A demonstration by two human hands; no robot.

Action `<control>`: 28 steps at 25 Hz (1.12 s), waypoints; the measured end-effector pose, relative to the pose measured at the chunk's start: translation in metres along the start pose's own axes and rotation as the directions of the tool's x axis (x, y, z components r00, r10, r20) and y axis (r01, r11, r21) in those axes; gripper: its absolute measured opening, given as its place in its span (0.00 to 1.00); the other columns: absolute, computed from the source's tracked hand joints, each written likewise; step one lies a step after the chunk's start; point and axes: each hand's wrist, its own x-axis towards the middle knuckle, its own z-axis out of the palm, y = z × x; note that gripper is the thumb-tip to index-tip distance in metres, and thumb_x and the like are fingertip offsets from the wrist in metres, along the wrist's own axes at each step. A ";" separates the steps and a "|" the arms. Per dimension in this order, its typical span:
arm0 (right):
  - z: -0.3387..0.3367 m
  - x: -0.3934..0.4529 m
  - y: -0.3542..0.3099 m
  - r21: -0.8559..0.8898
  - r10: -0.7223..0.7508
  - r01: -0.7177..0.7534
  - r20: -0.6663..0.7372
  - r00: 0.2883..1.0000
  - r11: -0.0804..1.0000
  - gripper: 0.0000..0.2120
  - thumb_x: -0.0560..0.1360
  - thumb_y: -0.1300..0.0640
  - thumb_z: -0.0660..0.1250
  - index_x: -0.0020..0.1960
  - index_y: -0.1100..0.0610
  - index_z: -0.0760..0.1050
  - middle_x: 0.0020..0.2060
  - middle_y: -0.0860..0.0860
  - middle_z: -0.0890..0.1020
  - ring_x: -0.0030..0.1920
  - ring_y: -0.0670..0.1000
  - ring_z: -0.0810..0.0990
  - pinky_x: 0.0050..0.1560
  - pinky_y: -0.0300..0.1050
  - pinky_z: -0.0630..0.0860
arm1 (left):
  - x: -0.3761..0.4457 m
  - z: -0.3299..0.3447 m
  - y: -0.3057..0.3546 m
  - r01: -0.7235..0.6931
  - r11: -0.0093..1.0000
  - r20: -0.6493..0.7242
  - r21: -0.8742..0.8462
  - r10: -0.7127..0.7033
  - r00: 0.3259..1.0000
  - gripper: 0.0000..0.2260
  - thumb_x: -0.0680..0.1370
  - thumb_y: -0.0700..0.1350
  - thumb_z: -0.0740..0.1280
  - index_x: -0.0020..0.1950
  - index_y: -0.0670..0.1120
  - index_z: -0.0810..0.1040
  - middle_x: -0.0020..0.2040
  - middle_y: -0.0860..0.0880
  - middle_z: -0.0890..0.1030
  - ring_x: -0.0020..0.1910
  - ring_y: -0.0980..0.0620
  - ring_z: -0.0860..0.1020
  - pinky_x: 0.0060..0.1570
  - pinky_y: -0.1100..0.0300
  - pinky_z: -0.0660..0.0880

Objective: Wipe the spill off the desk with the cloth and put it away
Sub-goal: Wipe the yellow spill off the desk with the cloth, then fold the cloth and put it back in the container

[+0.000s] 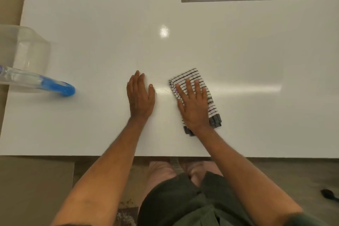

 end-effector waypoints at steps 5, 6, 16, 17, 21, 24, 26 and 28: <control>-0.019 0.004 -0.067 0.682 -0.058 -0.066 0.158 0.986 0.729 0.20 0.88 0.50 0.54 0.78 0.50 0.68 0.77 0.47 0.72 0.80 0.51 0.65 0.83 0.54 0.56 | -0.038 -0.012 0.024 0.304 0.837 0.063 -0.455 -0.310 0.948 0.23 0.88 0.53 0.51 0.82 0.49 0.61 0.83 0.51 0.61 0.82 0.52 0.59 0.82 0.54 0.57; -0.033 0.010 -0.067 0.825 0.042 -0.222 0.235 0.971 0.521 0.19 0.88 0.49 0.54 0.76 0.50 0.71 0.73 0.45 0.76 0.75 0.47 0.72 0.79 0.49 0.64 | -0.038 -0.019 0.029 0.368 0.748 0.068 -0.553 -0.399 0.914 0.24 0.87 0.55 0.50 0.83 0.50 0.61 0.82 0.52 0.63 0.81 0.53 0.61 0.81 0.55 0.58; -0.116 0.035 -0.067 0.613 -0.109 -0.581 0.632 0.767 -0.536 0.24 0.85 0.46 0.60 0.73 0.60 0.76 0.61 0.58 0.84 0.59 0.56 0.84 0.63 0.52 0.80 | -0.026 -0.068 0.038 0.666 0.025 0.589 -0.746 -0.441 0.677 0.30 0.82 0.61 0.64 0.81 0.50 0.63 0.74 0.45 0.76 0.70 0.43 0.77 0.70 0.38 0.74; -0.119 0.038 -0.068 0.623 -0.105 -0.580 0.629 0.770 -0.525 0.24 0.85 0.46 0.60 0.75 0.60 0.73 0.61 0.58 0.84 0.59 0.56 0.83 0.63 0.52 0.80 | -0.026 -0.069 0.036 0.671 0.062 0.578 -0.739 -0.453 0.679 0.29 0.82 0.56 0.67 0.80 0.48 0.64 0.71 0.43 0.78 0.68 0.43 0.78 0.68 0.37 0.76; -0.134 0.046 -0.063 0.680 -0.047 -0.554 0.611 0.791 -0.481 0.19 0.85 0.47 0.61 0.56 0.56 0.88 0.52 0.54 0.89 0.51 0.52 0.89 0.48 0.48 0.87 | -0.028 -0.074 0.023 0.656 -0.054 0.614 -0.753 -0.416 0.671 0.22 0.81 0.45 0.72 0.74 0.45 0.74 0.65 0.41 0.82 0.64 0.42 0.81 0.62 0.37 0.80; -0.153 0.054 -0.069 0.777 0.028 -0.527 0.570 0.821 -0.345 0.15 0.83 0.44 0.64 0.55 0.51 0.86 0.42 0.49 0.90 0.42 0.47 0.90 0.38 0.41 0.85 | -0.022 -0.082 0.018 0.663 -0.063 0.645 -0.746 -0.314 0.696 0.18 0.82 0.47 0.70 0.71 0.43 0.78 0.60 0.44 0.85 0.59 0.45 0.82 0.63 0.45 0.81; -0.162 0.065 -0.075 0.813 0.074 -0.460 0.516 0.854 -0.358 0.14 0.83 0.45 0.65 0.56 0.51 0.87 0.47 0.50 0.90 0.47 0.48 0.90 0.42 0.42 0.86 | -0.017 -0.093 0.016 0.633 0.039 0.598 -0.773 -0.290 0.748 0.16 0.83 0.47 0.68 0.69 0.42 0.79 0.59 0.44 0.86 0.59 0.43 0.83 0.63 0.45 0.80; -0.167 0.075 -0.078 0.789 0.056 -0.398 0.476 0.878 -0.467 0.16 0.84 0.47 0.64 0.59 0.53 0.87 0.58 0.53 0.88 0.58 0.52 0.88 0.51 0.46 0.85 | -0.007 -0.111 0.012 0.552 0.185 0.487 -0.813 -0.305 0.818 0.13 0.84 0.49 0.67 0.65 0.44 0.81 0.58 0.44 0.87 0.59 0.42 0.85 0.59 0.46 0.82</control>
